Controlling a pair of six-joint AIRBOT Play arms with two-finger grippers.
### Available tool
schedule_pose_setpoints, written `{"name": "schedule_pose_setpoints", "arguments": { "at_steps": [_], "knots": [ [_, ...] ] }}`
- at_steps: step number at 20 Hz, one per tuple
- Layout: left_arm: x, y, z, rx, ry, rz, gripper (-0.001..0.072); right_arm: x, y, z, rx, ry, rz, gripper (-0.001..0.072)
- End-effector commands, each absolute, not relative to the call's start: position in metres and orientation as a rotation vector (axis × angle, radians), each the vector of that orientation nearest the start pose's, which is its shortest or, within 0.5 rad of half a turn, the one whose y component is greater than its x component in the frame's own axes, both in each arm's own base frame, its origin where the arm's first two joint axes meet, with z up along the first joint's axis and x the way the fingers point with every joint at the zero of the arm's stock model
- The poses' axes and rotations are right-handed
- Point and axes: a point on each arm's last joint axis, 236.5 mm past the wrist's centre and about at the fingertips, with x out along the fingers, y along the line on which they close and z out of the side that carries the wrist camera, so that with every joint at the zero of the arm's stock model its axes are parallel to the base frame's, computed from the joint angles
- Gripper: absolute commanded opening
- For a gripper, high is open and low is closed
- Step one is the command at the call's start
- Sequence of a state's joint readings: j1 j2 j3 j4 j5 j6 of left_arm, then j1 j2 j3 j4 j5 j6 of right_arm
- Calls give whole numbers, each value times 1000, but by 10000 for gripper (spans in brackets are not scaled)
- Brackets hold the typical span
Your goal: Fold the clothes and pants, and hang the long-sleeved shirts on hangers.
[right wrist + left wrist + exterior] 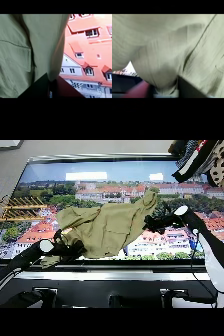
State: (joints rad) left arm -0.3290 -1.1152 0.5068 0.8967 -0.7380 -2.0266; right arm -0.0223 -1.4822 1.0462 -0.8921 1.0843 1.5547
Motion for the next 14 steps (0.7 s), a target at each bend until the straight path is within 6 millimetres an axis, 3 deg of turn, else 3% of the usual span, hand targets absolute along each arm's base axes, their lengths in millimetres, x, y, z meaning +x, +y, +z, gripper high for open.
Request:
{"name": "schedule_pose_setpoints", "arguments": {
  "at_steps": [1,2,4,6,9,12,14],
  "knots": [
    [264,-188,-95,-897,1413,17,18,364,128,-40,703,1463,271,28],
    [276,-189,-82,-885,1376,-21,18,366,129,-29,704,1435,281,28],
    [316,-189,-32,-848,1250,-132,16,393,123,13,695,1285,270,27],
    [363,-182,43,-795,1091,-250,16,428,119,80,679,1107,290,27],
    [418,-162,185,-741,787,-364,16,465,113,201,602,835,344,27],
    [428,-138,325,-707,492,-429,17,465,102,336,523,539,367,27],
    [409,-131,405,-672,321,-475,17,435,103,420,470,355,414,27]
  ]
}}
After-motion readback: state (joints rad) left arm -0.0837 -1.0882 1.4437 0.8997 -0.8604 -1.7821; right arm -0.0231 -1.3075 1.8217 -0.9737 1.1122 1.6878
